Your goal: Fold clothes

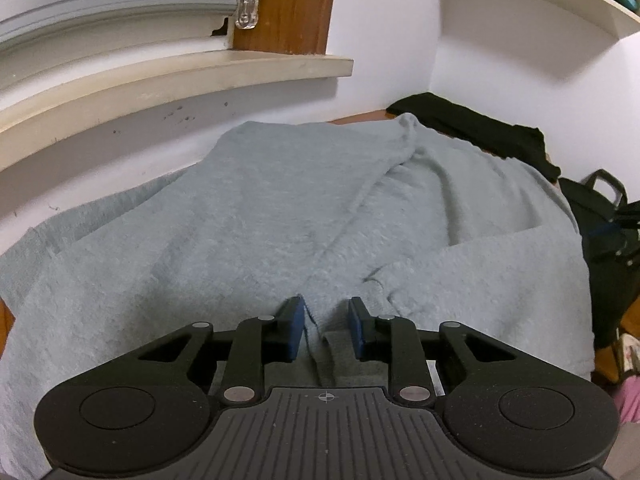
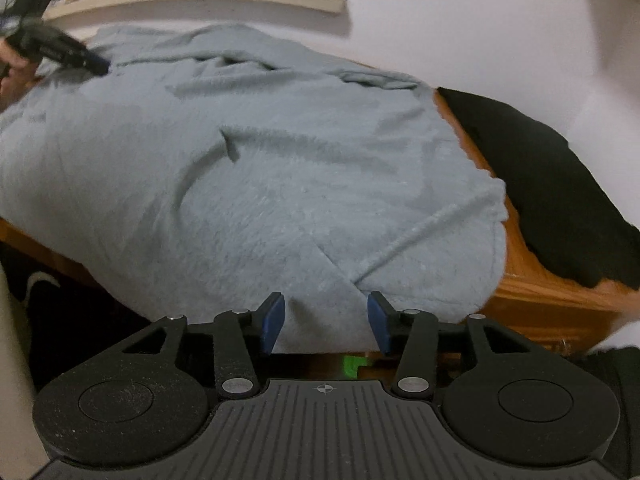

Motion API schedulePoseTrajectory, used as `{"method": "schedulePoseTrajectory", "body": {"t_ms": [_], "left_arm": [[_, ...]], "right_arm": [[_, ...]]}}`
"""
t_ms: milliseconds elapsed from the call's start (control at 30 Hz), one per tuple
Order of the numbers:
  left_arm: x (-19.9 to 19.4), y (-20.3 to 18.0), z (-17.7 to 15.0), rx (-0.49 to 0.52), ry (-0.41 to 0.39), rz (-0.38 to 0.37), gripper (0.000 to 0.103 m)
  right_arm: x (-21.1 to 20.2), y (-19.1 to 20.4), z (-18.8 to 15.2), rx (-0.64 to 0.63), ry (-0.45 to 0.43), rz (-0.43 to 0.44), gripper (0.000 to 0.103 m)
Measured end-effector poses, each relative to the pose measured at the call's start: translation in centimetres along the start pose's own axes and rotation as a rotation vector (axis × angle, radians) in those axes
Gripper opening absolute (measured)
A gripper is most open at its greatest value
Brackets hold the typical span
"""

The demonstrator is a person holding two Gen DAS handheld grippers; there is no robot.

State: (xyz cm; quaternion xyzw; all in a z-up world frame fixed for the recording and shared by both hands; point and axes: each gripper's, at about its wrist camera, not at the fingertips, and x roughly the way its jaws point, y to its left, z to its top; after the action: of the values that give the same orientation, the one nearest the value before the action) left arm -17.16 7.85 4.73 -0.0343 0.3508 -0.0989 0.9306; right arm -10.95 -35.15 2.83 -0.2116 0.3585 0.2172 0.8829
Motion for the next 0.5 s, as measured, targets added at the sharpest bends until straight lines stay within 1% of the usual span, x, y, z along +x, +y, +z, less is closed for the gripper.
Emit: {"method": "schedulePoseTrajectory", "body": {"t_ms": [67, 100, 167, 233, 300, 367, 400, 467, 500], "left_arm": [[0.2, 0.0, 0.3, -0.001, 0.005, -0.02, 0.042], [0.2, -0.1, 0.3, -0.002, 0.007, -0.027, 0.045], [0.3, -0.3, 0.4, 0.002, 0.01, -0.052, 0.062], [0.4, -0.7, 0.3, 0.018, 0.011, -0.07, 0.067], [0.6, -1.1, 0.3, 0.031, 0.005, -0.052, 0.066], [0.6, -1.3, 0.2, 0.039, -0.006, -0.035, 0.055], [0.6, -1.4, 0.1, 0.042, -0.012, -0.034, 0.051], [0.5, -1.5, 0.1, 0.035, -0.021, -0.049, 0.033], [0.3, -1.9, 0.0, 0.047, -0.032, -0.036, 0.027]], "right_arm": [[0.5, 0.3, 0.2, -0.032, -0.002, 0.006, 0.047], [0.7, 0.4, 0.3, -0.039, -0.003, 0.005, 0.047], [0.9, 0.6, 0.3, -0.048, -0.006, 0.002, 0.047], [1.1, 0.7, 0.3, -0.055, -0.011, -0.006, 0.047], [1.1, 0.7, 0.0, -0.06, -0.021, -0.025, 0.047], [1.2, 0.5, -0.4, -0.063, -0.025, -0.039, 0.047], [1.3, 0.3, -0.6, -0.062, -0.022, -0.042, 0.048], [1.6, -0.1, -1.0, -0.055, -0.013, -0.048, 0.048], [1.8, -0.2, -1.1, -0.049, -0.011, -0.049, 0.048]]}}
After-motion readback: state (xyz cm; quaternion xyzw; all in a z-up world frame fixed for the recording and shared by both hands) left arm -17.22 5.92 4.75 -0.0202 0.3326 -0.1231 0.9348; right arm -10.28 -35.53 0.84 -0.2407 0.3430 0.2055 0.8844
